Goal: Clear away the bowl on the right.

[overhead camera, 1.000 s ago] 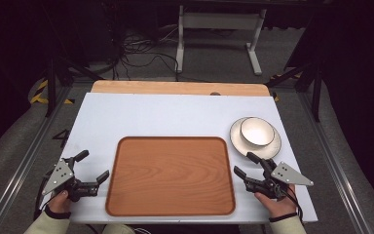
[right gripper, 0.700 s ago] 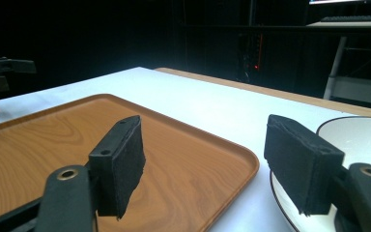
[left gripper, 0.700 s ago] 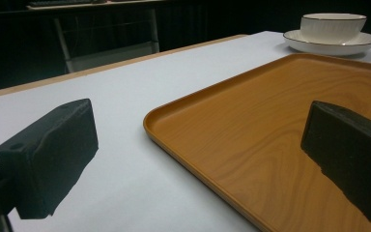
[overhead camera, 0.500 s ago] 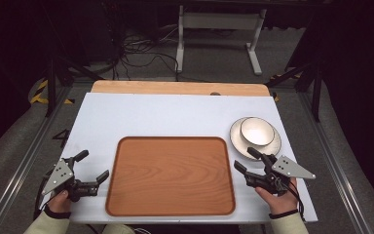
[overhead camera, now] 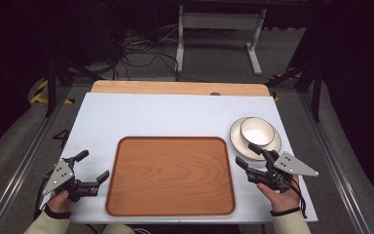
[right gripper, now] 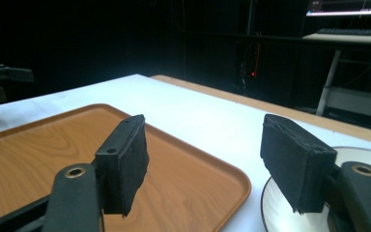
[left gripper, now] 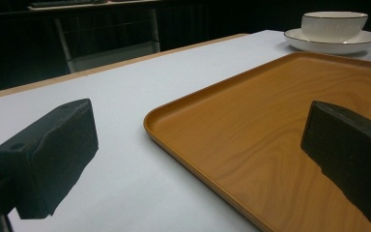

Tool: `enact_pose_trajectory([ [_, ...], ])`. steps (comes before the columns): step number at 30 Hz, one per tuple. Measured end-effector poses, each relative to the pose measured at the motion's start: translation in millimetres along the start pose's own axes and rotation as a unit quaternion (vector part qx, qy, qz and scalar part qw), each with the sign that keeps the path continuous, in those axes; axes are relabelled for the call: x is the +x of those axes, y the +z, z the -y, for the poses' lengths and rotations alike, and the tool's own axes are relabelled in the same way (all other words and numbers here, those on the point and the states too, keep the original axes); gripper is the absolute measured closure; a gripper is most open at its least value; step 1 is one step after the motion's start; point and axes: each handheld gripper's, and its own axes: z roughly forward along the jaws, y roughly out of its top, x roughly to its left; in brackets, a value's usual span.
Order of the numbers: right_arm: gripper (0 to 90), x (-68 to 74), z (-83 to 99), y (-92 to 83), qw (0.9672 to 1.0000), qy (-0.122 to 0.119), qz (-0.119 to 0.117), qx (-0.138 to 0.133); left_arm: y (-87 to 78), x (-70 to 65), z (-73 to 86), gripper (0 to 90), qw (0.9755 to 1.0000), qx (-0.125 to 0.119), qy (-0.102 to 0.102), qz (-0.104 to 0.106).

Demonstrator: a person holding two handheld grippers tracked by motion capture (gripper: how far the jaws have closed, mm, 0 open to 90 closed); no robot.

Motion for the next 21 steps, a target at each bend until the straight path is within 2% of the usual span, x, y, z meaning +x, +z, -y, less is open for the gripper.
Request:
enact_pose_trajectory([
  [3, 33.5, -1.6, -1.4, 0.5, 0.9998, -0.005, -0.006, -0.018, -0.1, -0.1, 0.1, 0.3, 1.0000, 0.000, -0.001, 0.000],
  [9, 33.6, -3.1, -4.2, 1.5, 0.9998, -0.001, -0.007, -0.017, 0.0, 0.0, 0.0, 0.3, 1.0000, 0.000, 0.000, 0.000],
  [16, 34.3, -11.0, -13.4, 4.0, 0.9998, 0.000, 0.007, 0.016, 0.5, 0.2, 0.0, 0.3, 1.0000, 0.000, -0.003, 0.001],
  [17, 34.3, -16.1, -17.3, 4.7, 0.9996, 0.004, 0.016, 0.025, 0.9, 0.0, 0.2, 0.3, 1.0000, -0.003, -0.004, -0.001],
  [21, 34.3, -22.9, -22.0, 5.8, 0.9987, -0.007, 0.032, 0.039, 0.6, 0.2, 0.0, 0.3, 1.0000, 0.000, -0.004, -0.001],
])
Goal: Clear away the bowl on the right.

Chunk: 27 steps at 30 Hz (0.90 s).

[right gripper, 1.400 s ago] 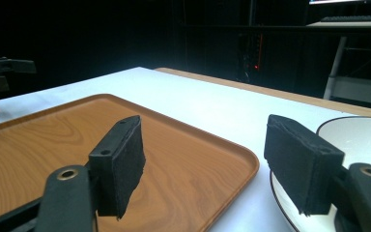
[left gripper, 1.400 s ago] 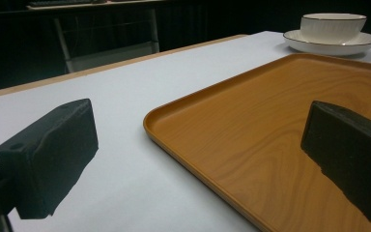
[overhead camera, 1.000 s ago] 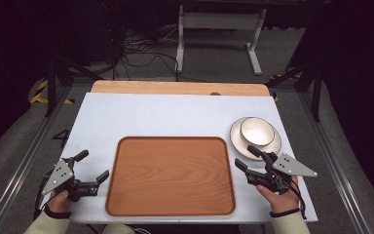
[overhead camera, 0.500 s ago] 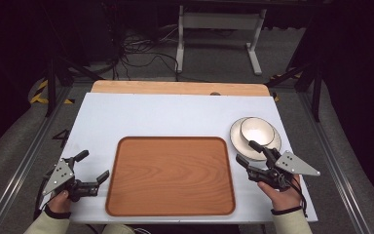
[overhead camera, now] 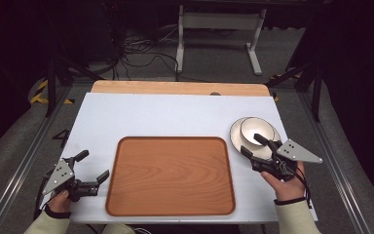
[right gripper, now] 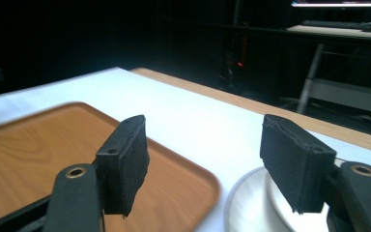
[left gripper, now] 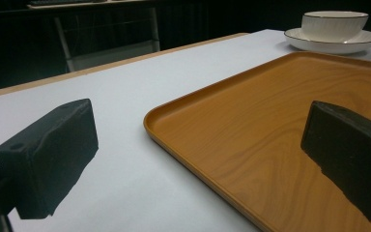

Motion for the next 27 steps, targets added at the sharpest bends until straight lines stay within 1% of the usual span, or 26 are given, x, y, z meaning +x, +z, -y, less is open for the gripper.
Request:
enact_pose_trajectory([
  [1, 34.3, -5.1, -2.9, 0.7, 1.0000, -0.001, 0.007, -0.001, 0.1, 0.0, 0.1, 0.3, 1.0000, -0.001, 0.000, 0.000],
  [2, 34.3, -5.1, -2.9, 0.7, 1.0000, -0.001, 0.007, -0.001, 0.1, 0.0, 0.1, 0.3, 1.0000, -0.001, 0.000, 0.000],
  [3, 34.5, -9.4, -5.1, 1.5, 0.9999, 0.006, 0.012, -0.003, 0.0, 0.0, 0.0, 0.3, 1.0000, 0.000, 0.000, 0.000],
  [6, 34.5, -13.5, -7.0, 2.9, 0.9998, 0.012, 0.012, -0.007, 0.1, -0.1, 0.0, 0.3, 1.0000, 0.000, 0.000, 0.000],
  [11, 35.2, -21.7, -11.3, 6.6, 0.9997, 0.021, 0.015, -0.003, 0.4, -0.2, 0.1, 0.3, 1.0000, -0.001, -0.001, -0.001],
  [17, 36.0, -31.5, -17.4, 12.9, 0.9997, 0.016, 0.017, 0.004, 0.4, 0.0, 0.0, 0.3, 1.0000, -0.001, -0.001, -0.002],
  [23, 35.9, -42.7, -25.6, 19.3, 0.9996, 0.020, 0.018, 0.010, 0.3, 0.1, 0.0, 0.3, 1.0000, -0.001, -0.002, -0.002],
  [25, 35.9, -44.2, -26.9, 20.2, 0.9996, 0.019, 0.018, 0.011, 0.3, 0.1, 0.0, 0.3, 1.0000, 0.000, -0.002, -0.002],
  [27, 35.6, -48.4, -29.9, 21.6, 0.9995, 0.020, 0.022, 0.011, 0.3, 0.1, 0.0, 0.3, 1.0000, 0.000, -0.001, -0.002],
])
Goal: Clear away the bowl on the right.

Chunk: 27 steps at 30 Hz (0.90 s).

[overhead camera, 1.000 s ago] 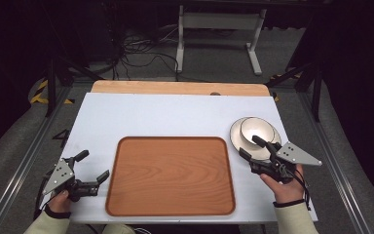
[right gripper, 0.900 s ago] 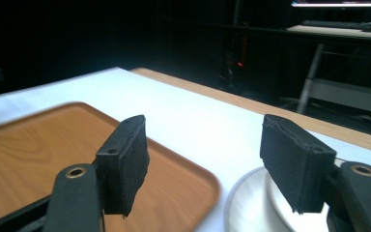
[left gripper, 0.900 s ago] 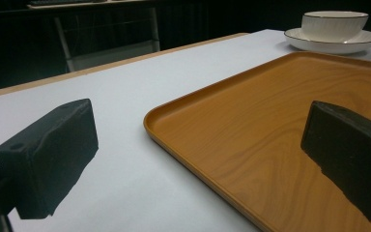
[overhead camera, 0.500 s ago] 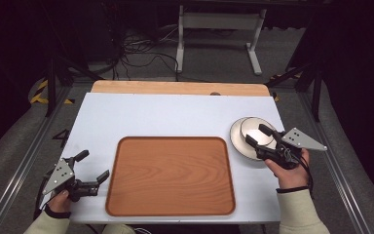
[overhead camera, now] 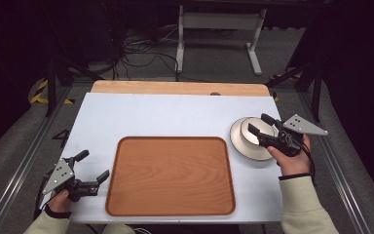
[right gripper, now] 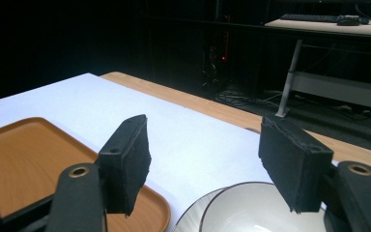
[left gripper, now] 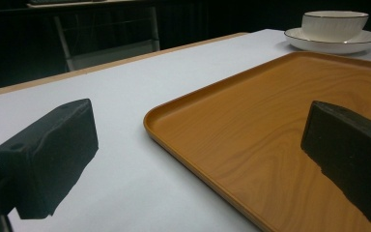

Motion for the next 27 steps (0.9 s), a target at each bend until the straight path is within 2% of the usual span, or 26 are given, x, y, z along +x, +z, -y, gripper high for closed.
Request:
enact_pose_trajectory([
  [7, 35.0, -9.5, -1.6, 0.8, 0.9999, 0.010, 0.011, -0.008, 0.2, 0.1, 0.0, 0.3, 1.0000, 0.000, -0.001, 0.001],
  [12, 36.9, -13.8, -3.4, 1.3, 0.9998, 0.005, 0.014, -0.010, 0.3, 0.2, 0.0, 0.3, 1.0000, 0.000, -0.002, 0.001],
  [22, 40.6, -24.7, -7.3, 7.9, 0.9988, 0.007, 0.040, 0.029, 0.2, 0.1, 0.0, 0.3, 1.0000, 0.000, -0.002, 0.001],
  [27, 43.1, -32.8, -7.1, 12.0, 0.9964, 0.012, 0.055, 0.064, -0.2, -0.1, 0.0, 0.3, 1.0000, 0.000, 0.001, 0.000],
])
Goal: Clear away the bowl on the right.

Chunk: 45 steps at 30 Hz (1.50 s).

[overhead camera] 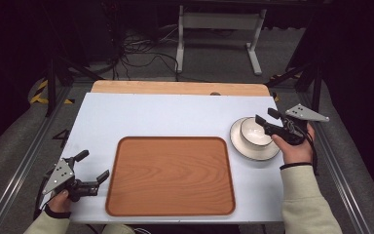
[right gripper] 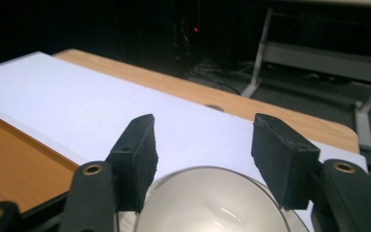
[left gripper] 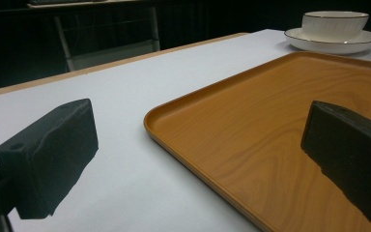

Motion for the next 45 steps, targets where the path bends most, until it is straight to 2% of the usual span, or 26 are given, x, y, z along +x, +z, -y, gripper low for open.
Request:
enact_pose_trajectory([
  [2, 44.5, -1.4, 0.2, 0.7, 1.0000, -0.001, 0.004, 0.008, 0.1, -0.2, 0.2, 0.3, 1.0000, -0.001, 0.000, 0.001],
  [5, 48.1, -10.7, 0.9, 5.0, 0.9983, 0.019, 0.017, 0.052, -0.6, -0.5, 0.2, 0.3, 1.0000, 0.000, 0.002, 0.000],
  [7, 48.1, -12.5, 1.1, 5.8, 0.9978, 0.023, 0.019, 0.059, -0.6, -0.6, 0.2, 0.3, 1.0000, 0.000, 0.002, 0.000],
  [8, 47.2, -16.5, 1.6, 8.8, 0.9953, 0.035, 0.027, 0.087, -0.7, -0.7, 0.3, 0.3, 1.0000, -0.001, 0.002, -0.001],
  [9, 46.7, -17.5, 1.5, 10.0, 0.9941, 0.038, 0.030, 0.098, -0.7, -0.7, 0.3, 0.3, 1.0000, -0.001, 0.002, -0.001],
  [10, 46.7, -17.5, 1.5, 10.0, 0.9941, 0.038, 0.030, 0.098, -0.7, -0.8, 0.3, 0.3, 1.0000, -0.001, 0.002, -0.002],
  [13, 48.2, -20.5, 0.9, 14.5, 0.9892, 0.040, 0.042, 0.135, -0.7, -0.8, 0.2, 0.3, 1.0000, 0.000, 0.001, -0.002],
  [14, 50.2, -22.2, 0.9, 17.0, 0.9862, 0.045, 0.045, 0.153, -0.7, -0.5, 0.1, 0.3, 1.0000, 0.001, 0.002, -0.001],
  [18, 54.4, -26.0, 2.5, 21.9, 0.9805, 0.054, 0.057, 0.180, -0.7, -0.1, 0.1, 0.3, 1.0000, 0.001, 0.002, 0.000],
  [19, 54.4, -26.0, 2.5, 21.9, 0.9805, 0.054, 0.057, 0.180, -0.7, -0.1, 0.1, 0.3, 1.0000, 0.001, 0.002, 0.000],
  [20, 55.8, -28.3, 4.2, 25.3, 0.9770, 0.053, 0.066, 0.196, -0.7, -0.1, 0.1, 0.3, 1.0000, 0.001, 0.002, 0.000],
  [22, 56.5, -30.4, 6.3, 28.1, 0.9745, 0.051, 0.070, 0.207, -0.7, -0.1, 0.1, 0.3, 1.0000, 0.001, 0.001, 0.000],
  [24, 57.2, -31.0, 7.2, 29.2, 0.9733, 0.053, 0.071, 0.212, -0.7, -0.1, 0.1, 0.3, 1.0000, 0.001, 0.001, 0.000],
  [25, 58.0, -33.5, 10.1, 32.1, 0.9704, 0.058, 0.073, 0.223, -0.6, -0.2, 0.2, 0.3, 1.0000, 0.000, 0.001, -0.001],
  [30, 60.5, -38.5, 15.2, 38.2, 0.9630, 0.073, 0.080, 0.247, -0.4, -0.3, 0.3, 0.3, 1.0000, -0.002, -0.003, -0.002],
  [33, 63.6, -43.7, 18.8, 42.0, 0.9588, 0.088, 0.079, 0.258, -0.3, -0.3, 0.3, 0.3, 1.0000, -0.002, -0.003, -0.002],
  [34, 63.6, -43.7, 18.8, 42.0, 0.9588, 0.088, 0.079, 0.258, -0.3, -0.3, 0.3, 0.3, 1.0000, -0.002, -0.003, -0.002],
  [38, 69.9, -48.0, 22.6, 46.0, 0.9530, 0.112, 0.076, 0.271, -0.4, -0.3, 0.3, 0.3, 1.0000, -0.002, -0.003, -0.002],
  [40, 75.5, -50.3, 25.6, 48.3, 0.9478, 0.126, 0.075, 0.283, -0.4, -0.2, 0.3, 0.3, 1.0000, -0.002, -0.003, -0.002],
  [43, 81.5, -52.3, 29.0, 50.6, 0.9418, 0.148, 0.072, 0.293, -0.5, 0.0, 0.3, 0.3, 1.0000, -0.002, -0.004, -0.002],
  [45, 82.5, -51.9, 29.8, 51.5, 0.9400, 0.154, 0.073, 0.295, -0.5, 0.1, 0.3, 0.3, 1.0000, -0.002, -0.002, -0.002],
])
